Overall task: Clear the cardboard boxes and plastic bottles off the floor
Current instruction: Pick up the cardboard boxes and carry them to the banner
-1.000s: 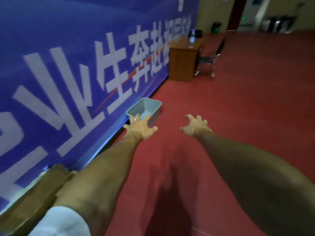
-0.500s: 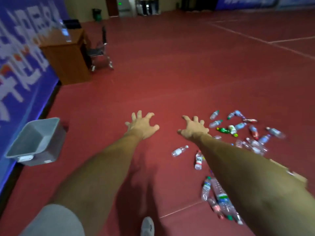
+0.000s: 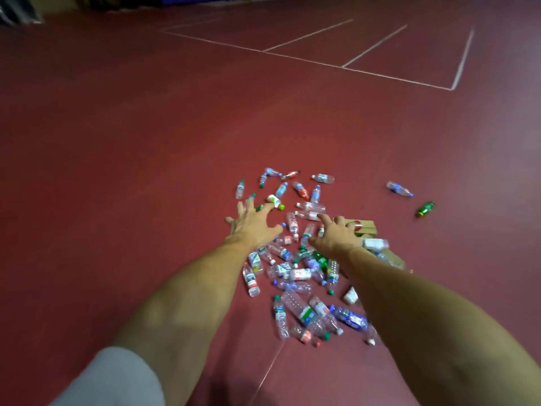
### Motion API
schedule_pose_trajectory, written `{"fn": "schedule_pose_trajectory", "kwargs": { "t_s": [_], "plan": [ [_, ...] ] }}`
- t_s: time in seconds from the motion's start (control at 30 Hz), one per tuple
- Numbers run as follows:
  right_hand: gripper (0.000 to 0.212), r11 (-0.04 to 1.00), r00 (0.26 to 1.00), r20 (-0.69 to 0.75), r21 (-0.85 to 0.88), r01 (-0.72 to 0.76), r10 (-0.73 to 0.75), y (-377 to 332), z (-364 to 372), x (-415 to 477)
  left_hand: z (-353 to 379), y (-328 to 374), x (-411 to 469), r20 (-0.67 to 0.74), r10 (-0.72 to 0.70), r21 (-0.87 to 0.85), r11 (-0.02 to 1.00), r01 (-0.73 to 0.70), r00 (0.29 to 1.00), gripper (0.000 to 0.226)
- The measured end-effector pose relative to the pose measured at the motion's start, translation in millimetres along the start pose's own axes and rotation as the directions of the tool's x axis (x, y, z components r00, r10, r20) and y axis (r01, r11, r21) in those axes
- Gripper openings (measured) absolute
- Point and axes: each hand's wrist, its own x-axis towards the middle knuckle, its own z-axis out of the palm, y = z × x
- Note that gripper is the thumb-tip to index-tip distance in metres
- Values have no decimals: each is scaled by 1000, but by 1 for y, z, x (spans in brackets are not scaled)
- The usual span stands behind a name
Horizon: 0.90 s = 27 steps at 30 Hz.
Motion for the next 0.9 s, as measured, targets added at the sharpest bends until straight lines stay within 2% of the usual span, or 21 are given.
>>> {"fn": "schedule_pose_trajectory", "kwargs": {
  "t_s": [0.13, 0.4, 0.53, 0.9],
  "plan": [
    [69, 996, 995, -60, 36, -76, 78, 81, -40, 34, 27, 86, 55, 12, 100, 26, 995, -101, 995, 65],
    [74, 982, 981, -50, 44, -185, 187, 223, -107, 89, 71, 245, 118, 92, 194, 42, 979, -198, 977, 67],
    [77, 977, 977, -44, 43, -207, 209, 260, -124, 125, 76, 282, 155, 98, 192, 85, 976, -201, 976, 68],
    [80, 982, 982, 13, 3, -187, 187, 298, -156, 267, 92, 346, 304, 124, 178, 101, 976, -191, 976, 68]
  ]
}}
